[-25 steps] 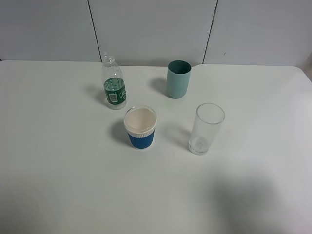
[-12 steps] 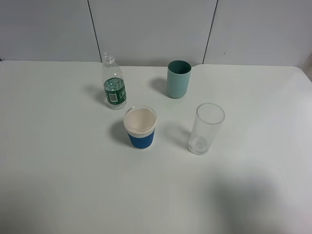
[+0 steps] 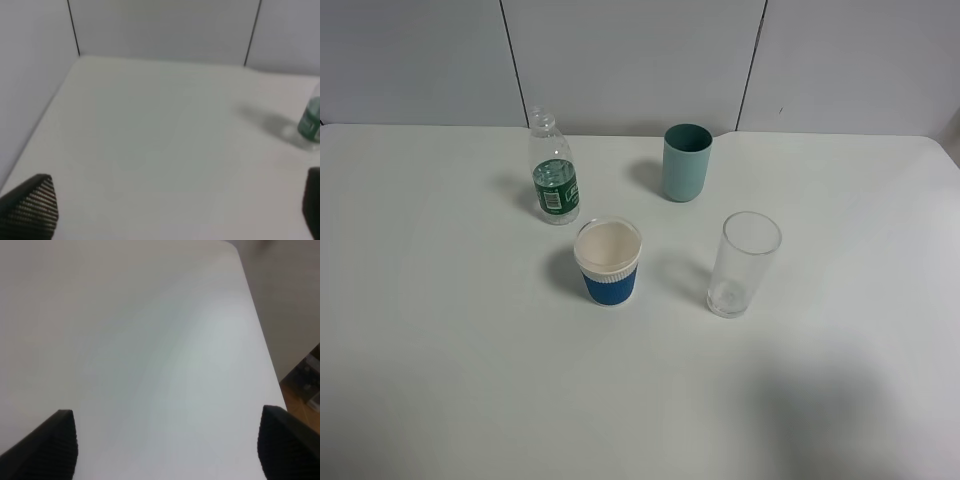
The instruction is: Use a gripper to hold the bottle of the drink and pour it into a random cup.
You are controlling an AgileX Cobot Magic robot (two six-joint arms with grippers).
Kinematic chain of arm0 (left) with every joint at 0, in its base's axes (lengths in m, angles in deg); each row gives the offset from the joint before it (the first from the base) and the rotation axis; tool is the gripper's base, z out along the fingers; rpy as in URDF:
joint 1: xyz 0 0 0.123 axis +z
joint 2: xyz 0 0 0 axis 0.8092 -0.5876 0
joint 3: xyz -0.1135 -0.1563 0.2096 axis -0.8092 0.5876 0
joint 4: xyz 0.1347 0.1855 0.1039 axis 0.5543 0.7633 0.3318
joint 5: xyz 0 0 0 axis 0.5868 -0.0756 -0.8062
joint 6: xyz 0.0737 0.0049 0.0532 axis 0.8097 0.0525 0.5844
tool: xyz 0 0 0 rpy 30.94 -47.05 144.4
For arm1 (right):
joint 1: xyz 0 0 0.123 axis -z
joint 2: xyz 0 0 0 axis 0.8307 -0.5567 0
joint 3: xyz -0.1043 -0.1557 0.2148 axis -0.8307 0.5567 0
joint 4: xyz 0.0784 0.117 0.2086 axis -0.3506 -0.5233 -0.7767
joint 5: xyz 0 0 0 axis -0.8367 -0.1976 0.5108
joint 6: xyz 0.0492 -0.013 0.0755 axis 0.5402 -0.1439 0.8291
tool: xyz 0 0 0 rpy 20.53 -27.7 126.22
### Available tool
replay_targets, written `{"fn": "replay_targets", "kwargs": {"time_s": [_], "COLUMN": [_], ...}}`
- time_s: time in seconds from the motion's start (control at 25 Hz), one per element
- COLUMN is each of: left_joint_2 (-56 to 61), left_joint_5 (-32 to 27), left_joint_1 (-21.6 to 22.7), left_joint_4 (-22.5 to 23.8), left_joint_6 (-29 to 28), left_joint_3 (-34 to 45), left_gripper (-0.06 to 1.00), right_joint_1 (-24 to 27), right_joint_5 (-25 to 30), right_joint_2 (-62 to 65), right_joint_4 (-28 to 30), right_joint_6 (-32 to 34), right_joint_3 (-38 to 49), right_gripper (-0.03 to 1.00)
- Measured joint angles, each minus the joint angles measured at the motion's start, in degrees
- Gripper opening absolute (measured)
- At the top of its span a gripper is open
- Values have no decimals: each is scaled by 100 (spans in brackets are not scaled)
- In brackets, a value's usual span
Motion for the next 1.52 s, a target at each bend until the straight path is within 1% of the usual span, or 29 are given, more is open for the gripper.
{"fn": "replay_targets", "kwargs": {"time_s": [0.16, 0.28, 0.4, 0.48, 1.52], "left_joint_2": [5, 5, 7, 12, 13], "left_joint_5": [-293, -306, -257, -215, -188], "left_joint_1": [5, 5, 5, 5, 5], "left_joint_4": [-52, -113, -298, -356, -361], "left_joint_6": [0, 0, 0, 1, 15], "left_joint_3": [266, 455, 765, 833, 838], "left_gripper": [99, 99, 99, 99, 99], "right_joint_1": [0, 0, 0, 0, 0], "right_joint_5": [0, 0, 0, 0, 0], "right_joint_2": [0, 0, 0, 0, 0], "right_joint_4": [0, 0, 0, 0, 0], "right_joint_6": [0, 0, 0, 0, 0], "right_joint_3": [0, 0, 0, 0, 0], "right_gripper": [74, 74, 74, 74, 74]}}
